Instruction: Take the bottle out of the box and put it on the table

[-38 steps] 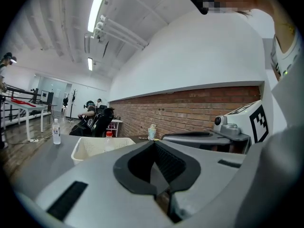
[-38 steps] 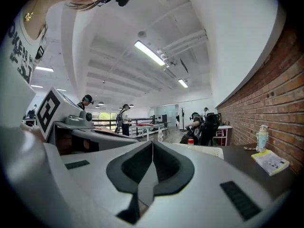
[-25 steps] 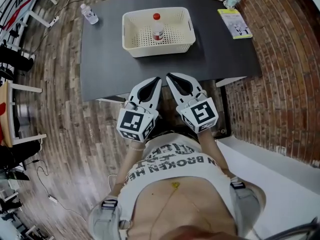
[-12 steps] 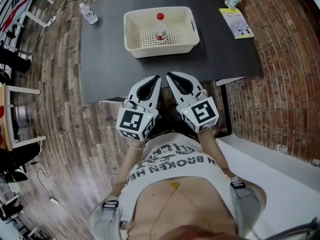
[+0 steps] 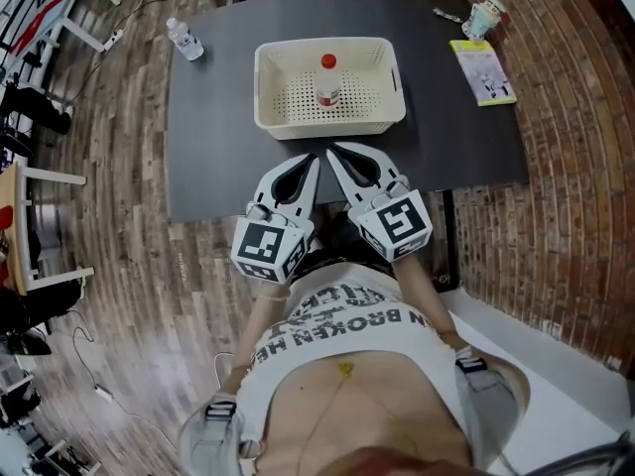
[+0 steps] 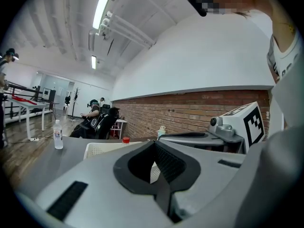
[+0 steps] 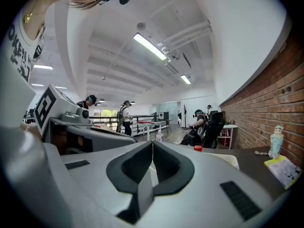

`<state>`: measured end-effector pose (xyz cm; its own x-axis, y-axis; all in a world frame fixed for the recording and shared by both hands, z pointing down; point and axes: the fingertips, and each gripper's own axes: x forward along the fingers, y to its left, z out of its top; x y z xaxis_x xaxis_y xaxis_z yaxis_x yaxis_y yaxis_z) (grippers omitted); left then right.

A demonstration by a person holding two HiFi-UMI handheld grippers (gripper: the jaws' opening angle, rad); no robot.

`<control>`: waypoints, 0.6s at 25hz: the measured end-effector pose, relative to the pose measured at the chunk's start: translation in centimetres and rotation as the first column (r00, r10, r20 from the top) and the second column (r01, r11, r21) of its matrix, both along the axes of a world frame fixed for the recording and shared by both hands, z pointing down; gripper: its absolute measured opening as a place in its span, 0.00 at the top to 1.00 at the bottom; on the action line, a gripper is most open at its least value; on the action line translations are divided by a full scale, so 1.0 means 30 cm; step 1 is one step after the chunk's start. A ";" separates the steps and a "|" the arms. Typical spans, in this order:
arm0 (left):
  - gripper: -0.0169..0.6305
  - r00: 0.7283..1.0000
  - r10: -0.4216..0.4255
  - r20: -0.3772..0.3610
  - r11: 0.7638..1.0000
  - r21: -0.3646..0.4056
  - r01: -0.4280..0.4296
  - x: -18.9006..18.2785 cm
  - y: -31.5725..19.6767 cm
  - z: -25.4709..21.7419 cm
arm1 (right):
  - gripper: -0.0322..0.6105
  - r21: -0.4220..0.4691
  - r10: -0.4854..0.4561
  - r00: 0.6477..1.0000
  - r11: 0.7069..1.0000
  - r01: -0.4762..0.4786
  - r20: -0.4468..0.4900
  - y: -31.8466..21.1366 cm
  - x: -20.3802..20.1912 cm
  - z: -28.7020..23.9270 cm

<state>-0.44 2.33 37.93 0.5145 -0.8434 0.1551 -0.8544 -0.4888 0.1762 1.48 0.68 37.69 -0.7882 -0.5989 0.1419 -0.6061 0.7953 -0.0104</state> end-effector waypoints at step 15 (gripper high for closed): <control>0.96 0.999 -0.034 0.000 0.999 -0.021 0.034 0.034 -0.231 -0.014 | 0.94 -0.017 -0.039 0.999 0.999 0.039 0.000 -0.238 0.024 -0.018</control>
<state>0.56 -4.59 37.53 0.4858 -0.8569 0.1724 -0.8703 -0.4560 0.1862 2.19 -6.46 37.16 -0.8108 -0.5651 0.1522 -0.5746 0.8181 -0.0237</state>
